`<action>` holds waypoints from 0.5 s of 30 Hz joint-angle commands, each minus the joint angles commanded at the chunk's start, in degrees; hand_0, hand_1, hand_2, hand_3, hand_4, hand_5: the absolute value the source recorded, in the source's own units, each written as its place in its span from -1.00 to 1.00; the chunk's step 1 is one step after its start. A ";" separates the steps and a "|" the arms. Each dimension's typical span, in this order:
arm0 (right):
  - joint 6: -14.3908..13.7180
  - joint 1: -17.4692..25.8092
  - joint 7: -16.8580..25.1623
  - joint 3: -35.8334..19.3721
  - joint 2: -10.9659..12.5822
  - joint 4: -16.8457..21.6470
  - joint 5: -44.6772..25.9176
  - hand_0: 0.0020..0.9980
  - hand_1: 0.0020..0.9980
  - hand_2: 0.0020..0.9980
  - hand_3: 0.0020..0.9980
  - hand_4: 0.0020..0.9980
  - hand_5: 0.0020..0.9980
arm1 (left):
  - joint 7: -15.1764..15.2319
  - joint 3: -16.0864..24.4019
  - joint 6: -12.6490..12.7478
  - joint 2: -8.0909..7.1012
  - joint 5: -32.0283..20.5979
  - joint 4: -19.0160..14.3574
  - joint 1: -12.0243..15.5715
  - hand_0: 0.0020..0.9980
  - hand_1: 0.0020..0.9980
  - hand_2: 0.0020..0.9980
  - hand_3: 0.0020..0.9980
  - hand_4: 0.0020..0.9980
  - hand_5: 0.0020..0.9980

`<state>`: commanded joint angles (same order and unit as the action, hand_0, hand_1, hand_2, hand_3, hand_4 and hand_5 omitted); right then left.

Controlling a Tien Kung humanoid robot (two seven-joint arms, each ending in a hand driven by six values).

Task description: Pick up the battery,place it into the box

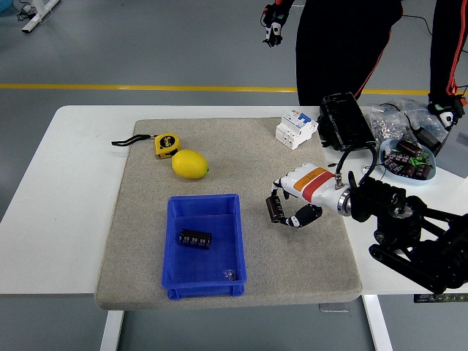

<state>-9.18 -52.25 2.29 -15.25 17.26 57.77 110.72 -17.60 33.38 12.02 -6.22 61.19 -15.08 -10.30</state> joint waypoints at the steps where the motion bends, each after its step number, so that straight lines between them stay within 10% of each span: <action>1: -0.05 -0.01 -0.05 -0.36 -0.06 0.12 0.06 -0.25 -0.15 0.02 0.12 0.49 -0.35 | 0.00 -0.01 0.03 0.01 -0.06 0.00 0.00 0.13 0.16 0.25 0.16 0.26 0.19; 15: -1.11 0.51 -2.25 -7.47 0.13 8.28 0.70 -0.25 -0.15 0.02 0.12 0.49 -0.35 | -0.20 0.01 0.07 -0.06 -0.17 0.15 -0.42 0.13 0.16 0.25 0.16 0.26 0.19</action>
<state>-10.29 -51.74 0.04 -22.73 17.40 66.05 111.42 -17.80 33.39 12.09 -6.27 61.02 -14.92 -10.72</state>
